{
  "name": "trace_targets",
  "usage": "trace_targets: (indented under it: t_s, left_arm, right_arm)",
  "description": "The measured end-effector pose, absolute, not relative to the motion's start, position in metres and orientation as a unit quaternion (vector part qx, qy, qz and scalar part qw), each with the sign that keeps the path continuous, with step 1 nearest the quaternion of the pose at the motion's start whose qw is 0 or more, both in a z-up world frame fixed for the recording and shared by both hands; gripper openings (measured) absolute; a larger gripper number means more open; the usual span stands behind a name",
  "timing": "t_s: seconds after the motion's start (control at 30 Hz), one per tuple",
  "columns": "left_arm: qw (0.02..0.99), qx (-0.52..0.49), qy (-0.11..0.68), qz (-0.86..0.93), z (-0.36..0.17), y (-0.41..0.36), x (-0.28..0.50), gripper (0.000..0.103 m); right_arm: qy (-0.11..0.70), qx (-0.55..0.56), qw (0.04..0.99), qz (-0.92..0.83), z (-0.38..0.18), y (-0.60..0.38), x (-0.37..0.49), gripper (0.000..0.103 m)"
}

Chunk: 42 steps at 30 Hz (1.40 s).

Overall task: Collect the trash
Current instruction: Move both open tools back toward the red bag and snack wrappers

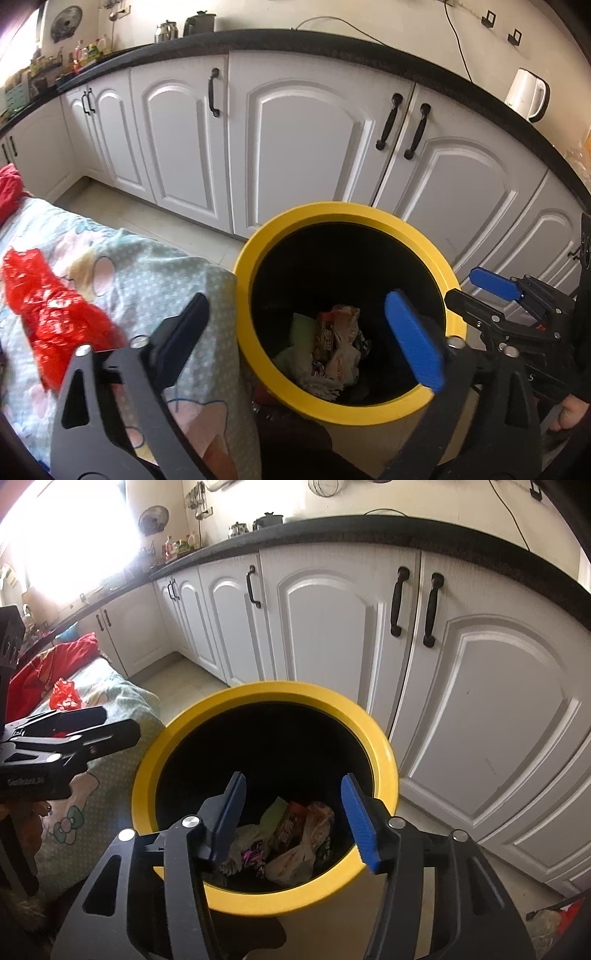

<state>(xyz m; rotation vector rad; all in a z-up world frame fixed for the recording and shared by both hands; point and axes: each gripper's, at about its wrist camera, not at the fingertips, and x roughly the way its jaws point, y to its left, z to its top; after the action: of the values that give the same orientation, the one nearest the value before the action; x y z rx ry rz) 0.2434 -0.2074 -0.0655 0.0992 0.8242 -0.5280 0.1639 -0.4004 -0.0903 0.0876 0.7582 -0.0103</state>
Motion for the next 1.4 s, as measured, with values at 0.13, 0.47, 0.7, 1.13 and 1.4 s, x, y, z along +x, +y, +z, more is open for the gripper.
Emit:
trace_targets:
  t_s: [0.13, 0.47, 0.7, 1.13, 1.4]
  left_arm:
    - [0.887, 0.045, 0.389, -0.242, -0.058, -0.199, 0.24, 0.092]
    - [0.896, 0.035, 0.378, -0.23, -0.045, -0.18, 0.231, 0.092]
    - [0.903, 0.027, 0.366, -0.221, -0.036, -0.164, 0.223, 0.092]
    - [0.921, 0.009, 0.341, -0.187, -0.018, -0.117, 0.211, 0.092]
    - [0.931, 0.004, 0.325, -0.164, -0.007, -0.085, 0.204, 0.092]
  right_arm:
    - [0.359, 0.042, 0.932, -0.01, -0.083, -0.398, 0.161, 0.064]
    - [0.339, 0.036, 0.94, -0.015, -0.068, -0.392, 0.155, 0.072]
    - [0.325, 0.028, 0.945, -0.004, -0.053, -0.379, 0.151, 0.073]
    - [0.299, -0.001, 0.954, 0.035, -0.027, -0.334, 0.146, 0.075]
    - [0.291, -0.018, 0.954, 0.065, -0.017, -0.3, 0.145, 0.075]
